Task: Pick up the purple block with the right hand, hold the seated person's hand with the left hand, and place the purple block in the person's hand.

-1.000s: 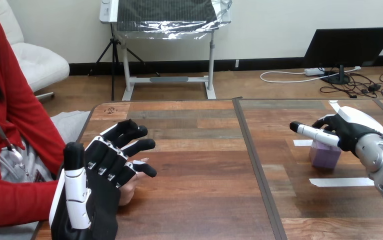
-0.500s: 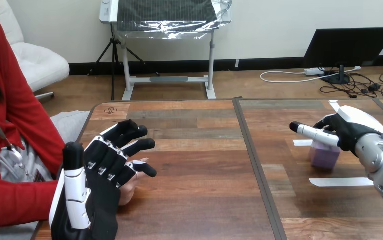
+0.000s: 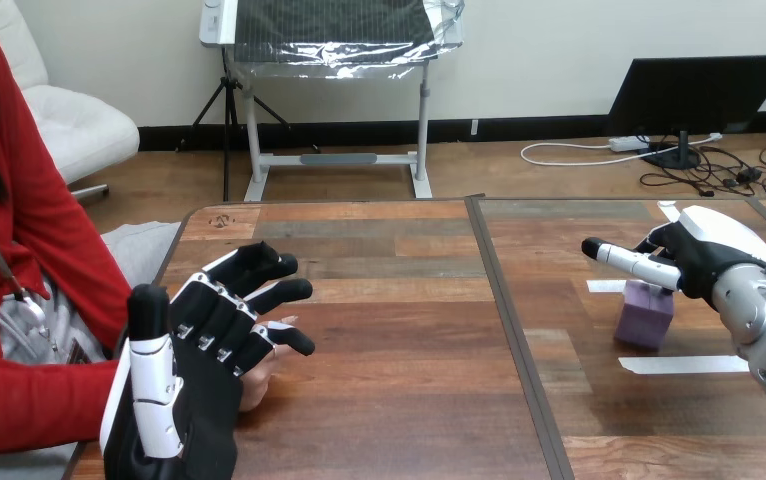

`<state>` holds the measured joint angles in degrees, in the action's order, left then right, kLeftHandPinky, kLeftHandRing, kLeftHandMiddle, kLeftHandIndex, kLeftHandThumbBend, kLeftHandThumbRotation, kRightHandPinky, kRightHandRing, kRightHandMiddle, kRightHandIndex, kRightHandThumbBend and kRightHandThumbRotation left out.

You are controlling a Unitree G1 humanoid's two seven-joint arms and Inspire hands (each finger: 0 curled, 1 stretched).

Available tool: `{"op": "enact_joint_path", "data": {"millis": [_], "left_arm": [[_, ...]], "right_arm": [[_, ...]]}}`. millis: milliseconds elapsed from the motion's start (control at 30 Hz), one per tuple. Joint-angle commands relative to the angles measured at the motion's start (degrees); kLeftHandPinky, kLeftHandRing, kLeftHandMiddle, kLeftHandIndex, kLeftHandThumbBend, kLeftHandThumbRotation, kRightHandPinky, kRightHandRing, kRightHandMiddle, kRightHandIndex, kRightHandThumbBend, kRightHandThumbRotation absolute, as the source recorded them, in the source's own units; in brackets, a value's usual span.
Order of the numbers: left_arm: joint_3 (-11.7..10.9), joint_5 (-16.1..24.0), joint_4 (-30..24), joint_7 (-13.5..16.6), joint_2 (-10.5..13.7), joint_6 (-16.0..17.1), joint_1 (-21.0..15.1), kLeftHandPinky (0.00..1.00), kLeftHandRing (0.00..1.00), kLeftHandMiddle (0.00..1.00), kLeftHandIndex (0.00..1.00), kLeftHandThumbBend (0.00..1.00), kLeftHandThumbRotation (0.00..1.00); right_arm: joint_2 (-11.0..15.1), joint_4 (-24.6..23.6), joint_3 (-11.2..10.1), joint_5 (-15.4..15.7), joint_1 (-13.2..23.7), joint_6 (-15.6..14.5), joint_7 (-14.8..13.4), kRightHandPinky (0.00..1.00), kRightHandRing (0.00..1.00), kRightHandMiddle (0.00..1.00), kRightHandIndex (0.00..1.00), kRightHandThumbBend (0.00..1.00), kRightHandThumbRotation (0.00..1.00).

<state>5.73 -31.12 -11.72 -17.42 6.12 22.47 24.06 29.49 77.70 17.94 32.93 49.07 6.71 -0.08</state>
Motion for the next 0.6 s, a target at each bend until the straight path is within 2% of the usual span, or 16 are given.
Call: {"op": "enact_joint_path", "data": {"millis": [0,267,567], "left_arm": [[-0.8,-0.2,-2.6,-0.7,-2.1,0.0,-3.2,0.44,0.67,0.70,0.66,0.67,0.94],[-0.9,0.1,-2.6,-0.6,-2.2,-0.1,-3.2,0.44,0.67,0.70,0.66,0.66,0.95],[-0.8,0.1,-2.6,-0.5,-2.3,-0.2,-3.2,0.44,0.66,0.70,0.65,0.66,0.94]], "right_arm": [[-0.5,0.0,-0.4,-0.8,1.8,0.2,0.7,0.58,0.61,0.64,0.65,0.66,1.00],[-0.6,0.0,-1.0,-1.7,2.3,-0.7,1.2,0.56,0.59,0.62,0.64,0.69,1.00],[-0.7,-0.3,-0.7,-1.5,2.9,-0.6,0.3,0.56,0.56,0.59,0.61,0.71,1.00]]}}
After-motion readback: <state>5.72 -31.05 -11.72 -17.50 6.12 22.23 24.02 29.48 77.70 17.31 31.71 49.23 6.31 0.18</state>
